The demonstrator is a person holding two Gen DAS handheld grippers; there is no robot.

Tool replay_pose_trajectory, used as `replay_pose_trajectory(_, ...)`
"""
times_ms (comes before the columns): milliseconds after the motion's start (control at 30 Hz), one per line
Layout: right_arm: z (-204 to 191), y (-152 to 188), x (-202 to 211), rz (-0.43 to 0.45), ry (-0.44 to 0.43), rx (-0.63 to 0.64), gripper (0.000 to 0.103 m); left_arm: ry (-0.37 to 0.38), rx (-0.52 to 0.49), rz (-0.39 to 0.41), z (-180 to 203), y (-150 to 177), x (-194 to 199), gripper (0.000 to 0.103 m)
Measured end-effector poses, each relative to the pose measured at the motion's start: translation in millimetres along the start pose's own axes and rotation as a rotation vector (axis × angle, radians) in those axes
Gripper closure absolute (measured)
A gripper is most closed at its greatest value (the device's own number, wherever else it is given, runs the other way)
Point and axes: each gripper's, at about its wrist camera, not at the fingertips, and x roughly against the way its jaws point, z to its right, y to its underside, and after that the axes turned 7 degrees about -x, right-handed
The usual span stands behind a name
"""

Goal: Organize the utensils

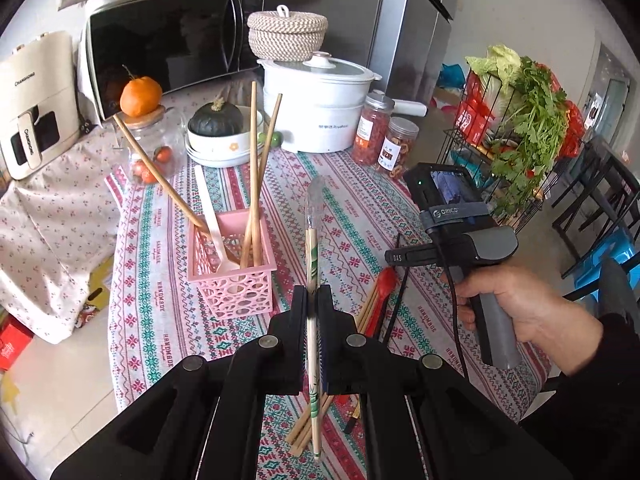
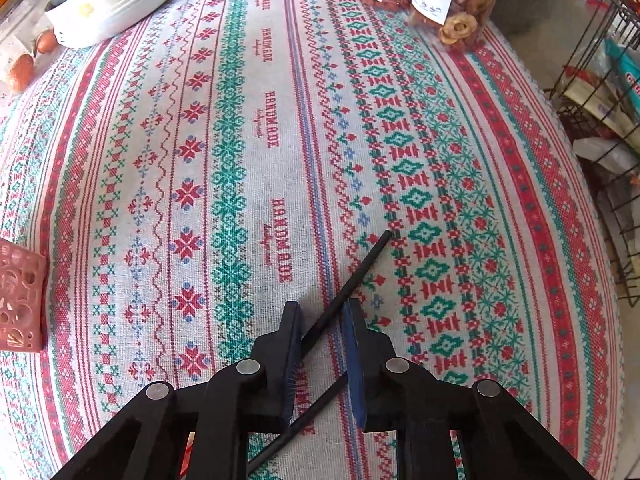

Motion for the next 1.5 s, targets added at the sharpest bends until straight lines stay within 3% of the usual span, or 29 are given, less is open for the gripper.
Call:
replay_pose_trajectory(167,13.7,-2.0,1.4,0.0,-0.111,-0.048,0.095,-0.009,0.021,-0.002,-7.2,3.0,0.3,0.098)
replay_pose_trajectory(400,19.9,0.4,30.4,0.049,-0.187,-0.041,0.096,-0.031,0.047,0.049,-16.4,0.7,12.6,0.098)
replay_pose_trajectory(833,0.0,24.1,150.2,0.358,-0.312,0.082,0.098,-0.047,0.079,0.177,-19.3,-10.3,45.5,0.098)
replay_pose_trajectory(1233,-13.8,36.1,237.5,0.661,-0.311,0.174,0.099,-0.114,0.091,0.356,-25.3,-26.7,88.3,0.098)
replay_pose_trajectory(1367,-23.3,35.9,256.6,0.689,-0.329,0.204,0.099,-0.131,0.131,0.422,-36.8,-33.8,96.5,0.098)
replay_pose_trajectory(1500,-34.3,36.9,266.2,0.644,-0.339,0.241,0.1,-0.15,0.172,0.453,-47.2,-37.6,93.8,0.098)
